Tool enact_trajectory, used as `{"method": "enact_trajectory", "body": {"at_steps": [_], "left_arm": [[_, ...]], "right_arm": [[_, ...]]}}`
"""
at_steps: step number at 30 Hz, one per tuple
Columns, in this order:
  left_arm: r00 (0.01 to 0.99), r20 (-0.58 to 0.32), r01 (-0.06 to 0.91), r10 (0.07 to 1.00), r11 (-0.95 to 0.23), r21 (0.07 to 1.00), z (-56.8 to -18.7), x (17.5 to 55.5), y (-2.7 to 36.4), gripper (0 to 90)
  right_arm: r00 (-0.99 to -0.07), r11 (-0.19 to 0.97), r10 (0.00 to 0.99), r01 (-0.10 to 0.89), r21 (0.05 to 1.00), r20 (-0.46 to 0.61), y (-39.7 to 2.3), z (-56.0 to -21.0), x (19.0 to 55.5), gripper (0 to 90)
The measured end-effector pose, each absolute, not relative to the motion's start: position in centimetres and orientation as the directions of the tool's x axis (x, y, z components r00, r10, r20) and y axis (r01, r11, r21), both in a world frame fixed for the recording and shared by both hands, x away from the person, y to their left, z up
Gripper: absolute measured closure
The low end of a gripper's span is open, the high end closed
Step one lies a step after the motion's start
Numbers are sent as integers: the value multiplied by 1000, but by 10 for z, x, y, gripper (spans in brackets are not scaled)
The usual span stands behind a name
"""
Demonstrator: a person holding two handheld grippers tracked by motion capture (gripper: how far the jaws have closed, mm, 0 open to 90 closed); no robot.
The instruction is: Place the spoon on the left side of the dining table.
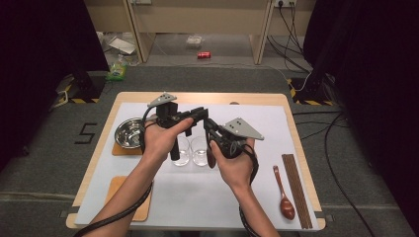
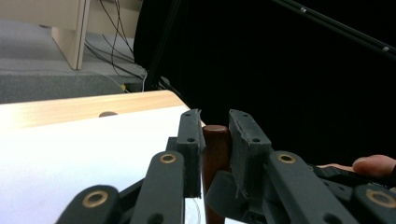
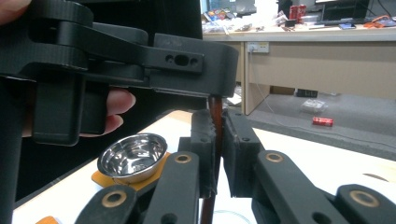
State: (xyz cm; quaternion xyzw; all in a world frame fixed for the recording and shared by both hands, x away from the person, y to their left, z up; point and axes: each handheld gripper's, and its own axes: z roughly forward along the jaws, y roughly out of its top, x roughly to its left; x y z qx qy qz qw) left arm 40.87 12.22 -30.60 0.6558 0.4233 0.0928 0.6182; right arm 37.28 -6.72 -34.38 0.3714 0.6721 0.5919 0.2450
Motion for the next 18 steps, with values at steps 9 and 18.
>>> {"method": "enact_trajectory", "body": {"at_steps": [9, 18], "left_arm": [[620, -323, 327, 715, 139, 935, -292, 404, 133, 747], [604, -298, 290, 740, 144, 946, -286, 402, 147, 747]], "right_arm": [[-628, 49, 770, 233, 971, 112, -78, -344, 365, 628], [-615, 102, 785, 241, 965, 71, -91, -353, 363, 462]]}}
